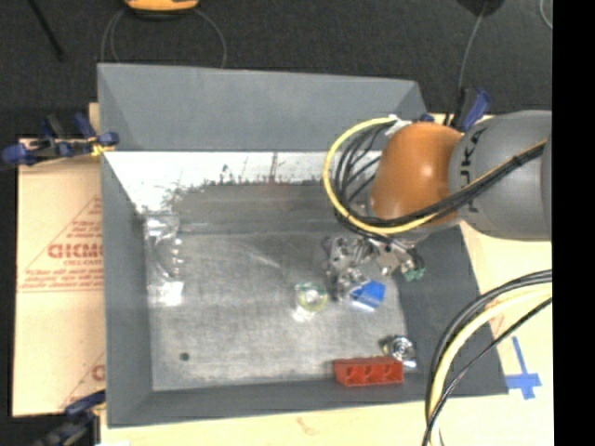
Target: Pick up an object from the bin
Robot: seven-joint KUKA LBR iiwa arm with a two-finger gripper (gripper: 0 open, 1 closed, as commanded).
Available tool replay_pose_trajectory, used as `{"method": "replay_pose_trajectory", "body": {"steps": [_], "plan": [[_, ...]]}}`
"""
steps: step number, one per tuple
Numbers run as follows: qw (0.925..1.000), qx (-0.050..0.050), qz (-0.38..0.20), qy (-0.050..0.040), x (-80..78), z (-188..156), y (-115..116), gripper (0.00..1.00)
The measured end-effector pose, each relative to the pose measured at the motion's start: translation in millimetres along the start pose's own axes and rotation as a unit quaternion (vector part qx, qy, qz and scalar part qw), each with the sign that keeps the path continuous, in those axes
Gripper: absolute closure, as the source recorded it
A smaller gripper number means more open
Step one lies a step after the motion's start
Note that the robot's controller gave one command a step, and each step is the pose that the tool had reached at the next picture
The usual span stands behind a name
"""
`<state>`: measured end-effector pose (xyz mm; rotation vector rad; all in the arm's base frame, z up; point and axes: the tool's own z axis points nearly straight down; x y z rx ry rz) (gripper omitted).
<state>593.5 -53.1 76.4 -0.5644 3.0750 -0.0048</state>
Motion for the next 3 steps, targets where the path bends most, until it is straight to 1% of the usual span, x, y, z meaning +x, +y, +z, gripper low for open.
{"method": "replay_pose_trajectory", "body": {"steps": [1, 2, 3], "plan": [[1.0000, -0.001, 0.000, 0.0031, 2.3, 3, 1, 0.00], [0.9968, -0.001, -0.080, 0.0011, 27.3, 0, 51, 0.00], [0.9968, 0.000, -0.080, -0.0028, 24.6, -2, 51, 1.00]]}}
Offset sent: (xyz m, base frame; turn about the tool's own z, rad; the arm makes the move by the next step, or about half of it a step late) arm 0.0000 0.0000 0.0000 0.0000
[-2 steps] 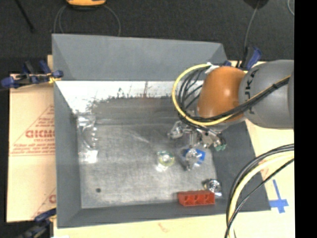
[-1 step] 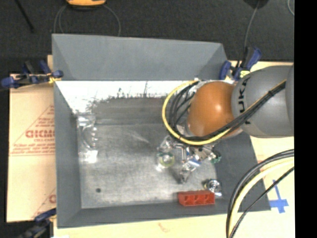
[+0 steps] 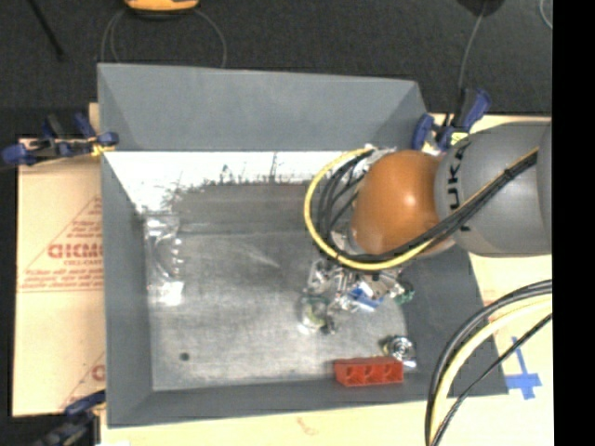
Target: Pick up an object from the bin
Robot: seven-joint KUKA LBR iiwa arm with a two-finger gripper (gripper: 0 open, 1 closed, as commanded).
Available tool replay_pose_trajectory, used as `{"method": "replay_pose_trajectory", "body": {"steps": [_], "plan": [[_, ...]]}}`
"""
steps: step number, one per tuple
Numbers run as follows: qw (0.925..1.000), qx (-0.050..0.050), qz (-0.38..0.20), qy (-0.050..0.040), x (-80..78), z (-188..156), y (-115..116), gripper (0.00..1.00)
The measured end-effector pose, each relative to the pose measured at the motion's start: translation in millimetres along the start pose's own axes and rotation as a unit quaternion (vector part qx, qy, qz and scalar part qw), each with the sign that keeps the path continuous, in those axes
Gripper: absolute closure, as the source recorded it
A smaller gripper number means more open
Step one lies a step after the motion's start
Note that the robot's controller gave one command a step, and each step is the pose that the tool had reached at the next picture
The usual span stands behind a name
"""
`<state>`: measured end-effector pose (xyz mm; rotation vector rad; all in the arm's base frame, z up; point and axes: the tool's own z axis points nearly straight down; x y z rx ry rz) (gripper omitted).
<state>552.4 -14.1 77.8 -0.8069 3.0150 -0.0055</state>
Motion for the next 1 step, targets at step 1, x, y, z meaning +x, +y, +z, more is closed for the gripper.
{"method": "replay_pose_trajectory", "body": {"steps": [1], "plan": [[0.9985, -0.001, -0.055, 0.0042, -5.7, -140.3, -4.8, 1.00]]}}
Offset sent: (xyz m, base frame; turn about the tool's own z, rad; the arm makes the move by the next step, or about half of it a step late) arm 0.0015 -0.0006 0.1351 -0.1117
